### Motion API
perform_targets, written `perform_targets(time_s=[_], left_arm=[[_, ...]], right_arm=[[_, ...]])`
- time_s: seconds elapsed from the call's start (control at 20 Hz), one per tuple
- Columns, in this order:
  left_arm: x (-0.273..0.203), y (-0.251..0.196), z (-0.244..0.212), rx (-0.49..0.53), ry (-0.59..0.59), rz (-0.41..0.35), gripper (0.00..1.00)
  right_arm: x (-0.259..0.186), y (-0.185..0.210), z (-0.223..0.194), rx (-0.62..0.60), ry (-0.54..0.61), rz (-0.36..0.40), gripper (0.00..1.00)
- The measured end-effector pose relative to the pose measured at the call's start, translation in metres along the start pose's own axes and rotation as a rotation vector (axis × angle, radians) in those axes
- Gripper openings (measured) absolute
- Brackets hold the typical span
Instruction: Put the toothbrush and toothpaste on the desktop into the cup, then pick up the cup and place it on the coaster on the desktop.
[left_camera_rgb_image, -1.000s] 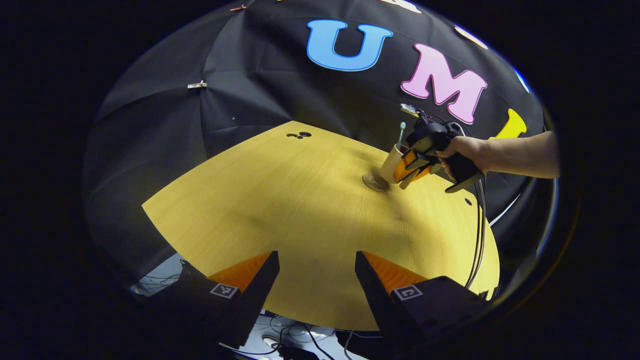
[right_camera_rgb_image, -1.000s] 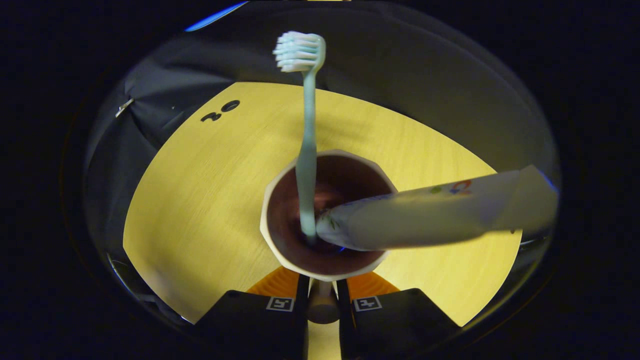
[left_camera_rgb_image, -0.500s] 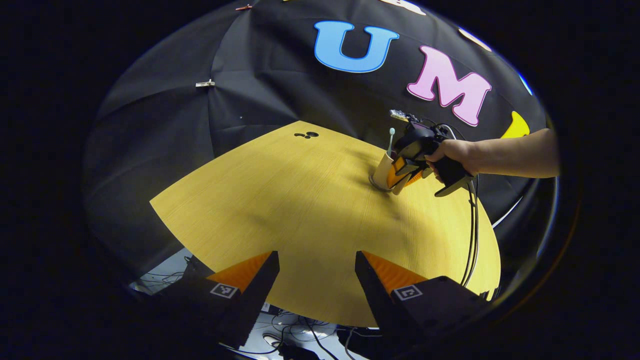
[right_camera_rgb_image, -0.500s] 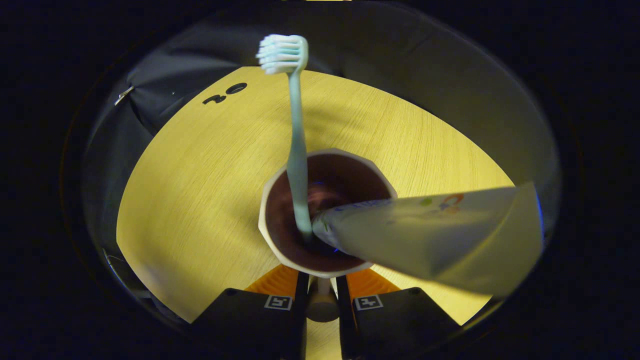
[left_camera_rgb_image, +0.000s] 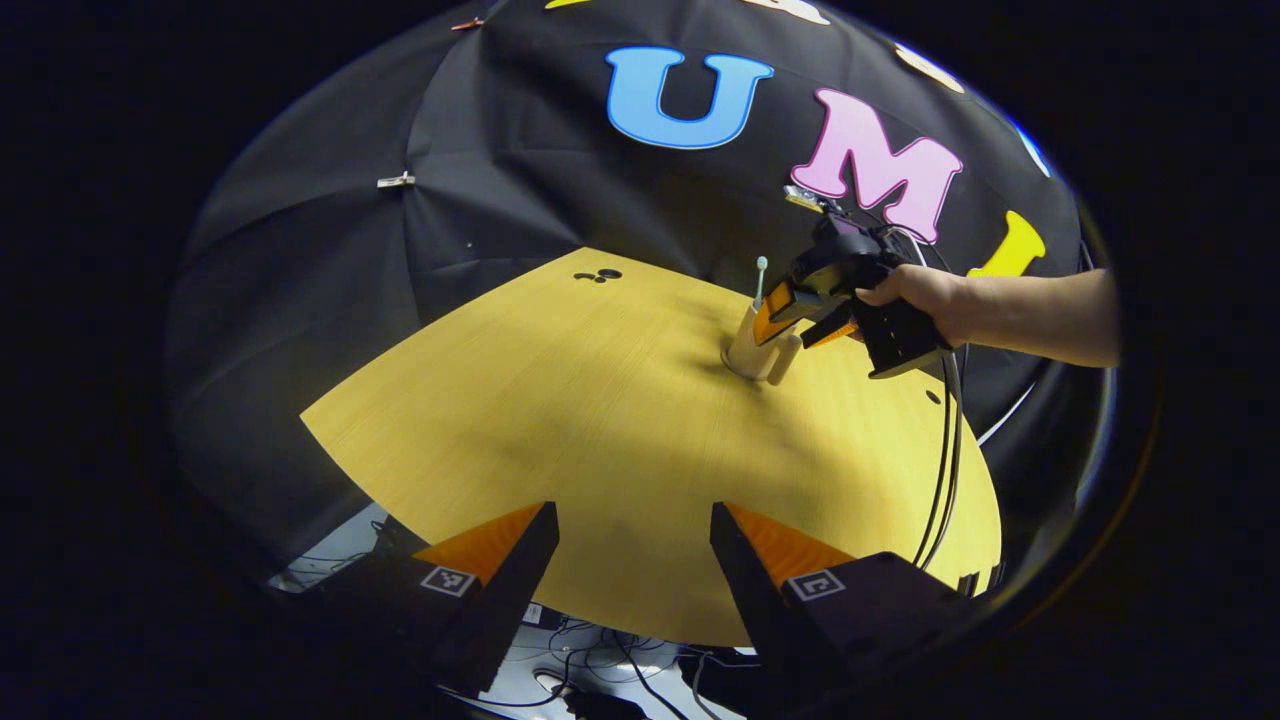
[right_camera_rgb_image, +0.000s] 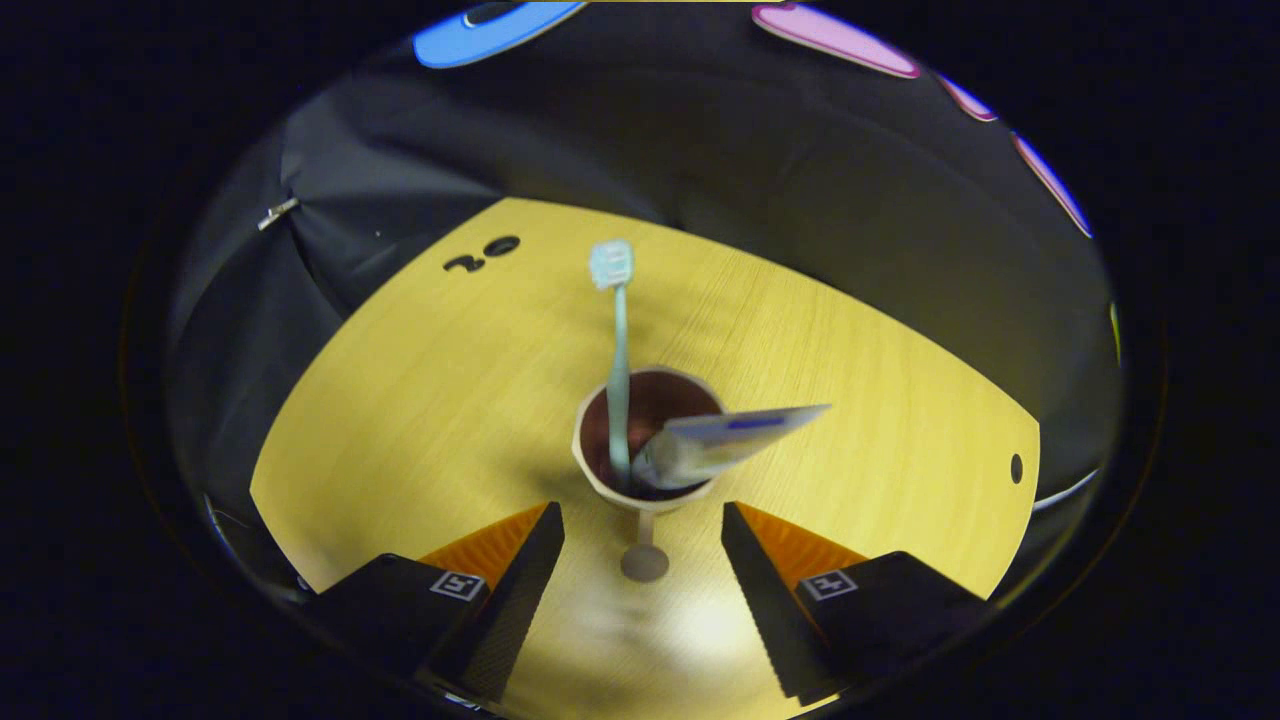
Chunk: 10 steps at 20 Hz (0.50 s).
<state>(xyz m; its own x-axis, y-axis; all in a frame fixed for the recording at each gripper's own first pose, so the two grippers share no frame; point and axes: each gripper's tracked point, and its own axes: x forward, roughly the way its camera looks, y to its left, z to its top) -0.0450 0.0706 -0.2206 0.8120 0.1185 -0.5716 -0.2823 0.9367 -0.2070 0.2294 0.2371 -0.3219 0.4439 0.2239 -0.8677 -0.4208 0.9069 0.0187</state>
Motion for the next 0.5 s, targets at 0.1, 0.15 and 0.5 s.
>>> perform_targets(time_s=[0.1,0.15,0.5], left_arm=[[-0.006,-0.012,0.014,0.012,-0.032,-0.026,0.97],[-0.011,-0.019,0.021,0.02,-0.052,-0.04,0.97],[-0.037,-0.078,0.087,0.115,-0.212,-0.181,0.97]], right_arm=[[-0.037,-0.007,0.004,0.017,-0.08,-0.01,0.99],[-0.055,-0.01,0.006,0.037,-0.118,-0.009,1.0],[-0.173,-0.044,-0.013,0.11,-0.313,-0.054,0.99]])
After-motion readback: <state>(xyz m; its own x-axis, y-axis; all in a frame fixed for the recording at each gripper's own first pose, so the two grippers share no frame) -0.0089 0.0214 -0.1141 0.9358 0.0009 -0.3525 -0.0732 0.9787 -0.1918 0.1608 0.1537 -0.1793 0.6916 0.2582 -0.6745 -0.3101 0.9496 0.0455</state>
